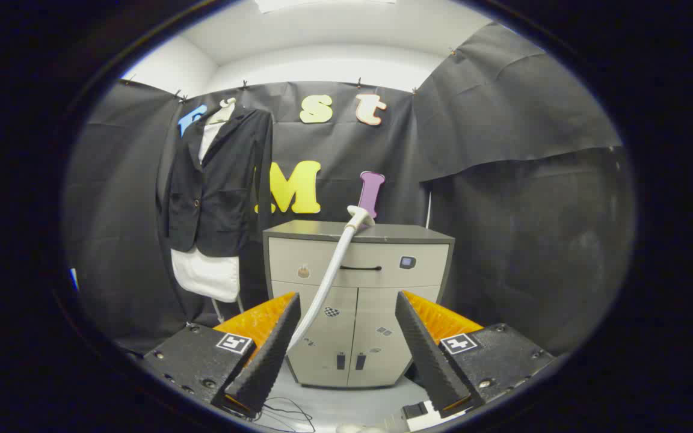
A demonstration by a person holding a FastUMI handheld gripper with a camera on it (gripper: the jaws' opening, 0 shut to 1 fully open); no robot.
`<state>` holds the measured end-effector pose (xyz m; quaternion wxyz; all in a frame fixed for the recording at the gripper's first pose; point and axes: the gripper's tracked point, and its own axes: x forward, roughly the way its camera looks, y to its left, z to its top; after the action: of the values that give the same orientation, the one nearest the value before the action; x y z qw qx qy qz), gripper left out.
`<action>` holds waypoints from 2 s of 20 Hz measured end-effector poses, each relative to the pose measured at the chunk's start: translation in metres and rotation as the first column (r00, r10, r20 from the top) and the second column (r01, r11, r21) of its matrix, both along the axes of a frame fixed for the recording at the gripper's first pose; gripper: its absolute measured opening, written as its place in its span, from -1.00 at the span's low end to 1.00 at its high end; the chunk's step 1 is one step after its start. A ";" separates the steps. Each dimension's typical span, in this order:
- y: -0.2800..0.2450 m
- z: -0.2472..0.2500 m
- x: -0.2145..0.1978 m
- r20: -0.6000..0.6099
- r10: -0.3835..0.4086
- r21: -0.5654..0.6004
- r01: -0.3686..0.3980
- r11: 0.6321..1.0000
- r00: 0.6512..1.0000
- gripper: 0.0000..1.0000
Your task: Iron the clothes twice with a garment steamer, once on the left side and once on the right side.
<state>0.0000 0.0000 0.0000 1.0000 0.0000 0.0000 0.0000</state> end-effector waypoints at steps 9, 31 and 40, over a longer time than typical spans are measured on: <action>-0.003 -0.001 0.002 -0.008 -0.014 0.005 0.014 1.000 1.000 0.97; 0.012 0.034 0.024 0.012 -0.075 0.011 0.075 0.997 0.997 0.97; 0.006 0.106 0.118 0.018 -0.068 0.059 0.067 0.996 0.997 0.98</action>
<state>0.1177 0.0057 0.1064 0.9990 0.0290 -0.0100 -0.0340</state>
